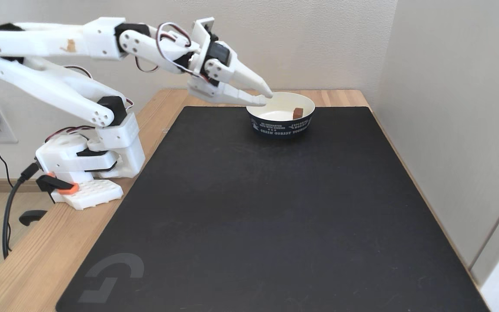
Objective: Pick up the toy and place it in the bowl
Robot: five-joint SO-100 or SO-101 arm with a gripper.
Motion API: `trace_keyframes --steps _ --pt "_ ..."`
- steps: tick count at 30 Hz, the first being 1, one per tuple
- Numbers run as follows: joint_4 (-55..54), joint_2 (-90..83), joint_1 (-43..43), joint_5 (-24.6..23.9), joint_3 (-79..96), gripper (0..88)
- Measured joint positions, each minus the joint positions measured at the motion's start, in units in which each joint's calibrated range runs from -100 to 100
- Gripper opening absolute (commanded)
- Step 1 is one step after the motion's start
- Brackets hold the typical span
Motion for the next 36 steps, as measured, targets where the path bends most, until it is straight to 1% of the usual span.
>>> trace_keyframes --steps 1,2,5,7,9,11,12,18,20,21,23,36 --pt "0.0 -3.41 2.16 1.49 3.4 2.9" --pt "0.0 -10.91 4.41 4.07 10.68 2.9" --pt "0.93 -21.15 6.49 6.38 18.14 3.0" --pt "3.8 -31.64 6.58 7.1 27.87 3.0" --pt "5.66 -36.22 6.33 7.26 31.27 3.0" --pt "12.07 -42.13 7.16 7.31 32.4 2.6" --pt "17.14 -45.13 6.66 7.31 32.4 2.8" --pt "26.34 -45.96 8.32 7.57 32.69 3.0" --pt "27.61 -46.04 7.74 9.32 32.69 3.0" --pt "27.94 -46.04 7.91 10.97 32.69 3.0" --pt "28.11 -46.04 7.91 11.48 32.69 3.0" --pt "28.28 -46.04 7.82 11.89 32.69 2.5"
